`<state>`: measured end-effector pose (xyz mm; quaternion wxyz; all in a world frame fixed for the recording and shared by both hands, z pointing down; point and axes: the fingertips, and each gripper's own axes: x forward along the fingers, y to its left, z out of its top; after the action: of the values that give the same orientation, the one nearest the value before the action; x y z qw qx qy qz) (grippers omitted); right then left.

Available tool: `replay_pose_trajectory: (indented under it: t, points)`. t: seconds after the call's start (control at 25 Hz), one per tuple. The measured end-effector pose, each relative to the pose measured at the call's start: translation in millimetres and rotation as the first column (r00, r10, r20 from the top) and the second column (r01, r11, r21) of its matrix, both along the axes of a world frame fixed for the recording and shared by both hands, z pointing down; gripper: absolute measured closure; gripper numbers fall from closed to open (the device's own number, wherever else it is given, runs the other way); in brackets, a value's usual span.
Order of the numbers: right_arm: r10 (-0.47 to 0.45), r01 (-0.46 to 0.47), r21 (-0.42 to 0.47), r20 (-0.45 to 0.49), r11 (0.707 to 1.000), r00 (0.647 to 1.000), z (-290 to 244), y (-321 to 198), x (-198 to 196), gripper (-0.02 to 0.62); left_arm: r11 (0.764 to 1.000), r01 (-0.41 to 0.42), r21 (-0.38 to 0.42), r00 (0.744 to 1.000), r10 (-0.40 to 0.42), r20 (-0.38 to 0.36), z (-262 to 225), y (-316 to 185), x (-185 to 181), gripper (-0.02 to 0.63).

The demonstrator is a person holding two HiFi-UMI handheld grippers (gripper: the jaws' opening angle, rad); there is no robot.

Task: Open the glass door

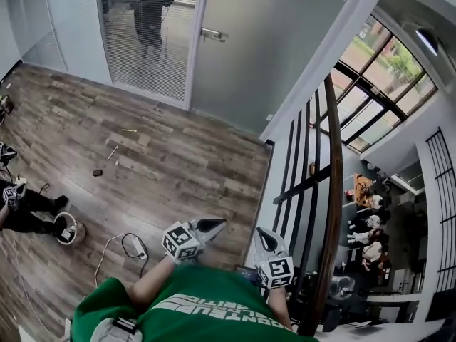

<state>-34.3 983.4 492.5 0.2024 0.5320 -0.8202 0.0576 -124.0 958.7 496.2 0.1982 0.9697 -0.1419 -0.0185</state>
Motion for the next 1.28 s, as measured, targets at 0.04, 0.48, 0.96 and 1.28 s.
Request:
replay_pose_trajectory:
  t: [0.04,0.48,0.96,1.28]
  points:
    - [-0.011,0.011,-0.005,-0.003,1.0,1.0,2,-2,-4,0.601,1.0,0.012,-0.001,1.0,-0.012,-0.001,1,-4,-5,0.589]
    - [-0.086,0.085,-0.05,-0.034,0.995,0.996,20,-20,-16,0.601,0.996,0.07,-0.057,0.997,-0.069,0.019,26,-20,-21,0.589]
    - [-0.232,0.231,-0.024,-0.015,0.973,0.973,30,-93,-7,0.601,0.97,0.234,-0.063,0.97,-0.228,0.085,45,-78,-19,0.589]
    - [-0.115,0.115,0.006,0.039,0.993,0.993,26,-151,81,0.601,0.994,0.107,-0.016,0.99,-0.106,0.09,26,-125,73,0.589]
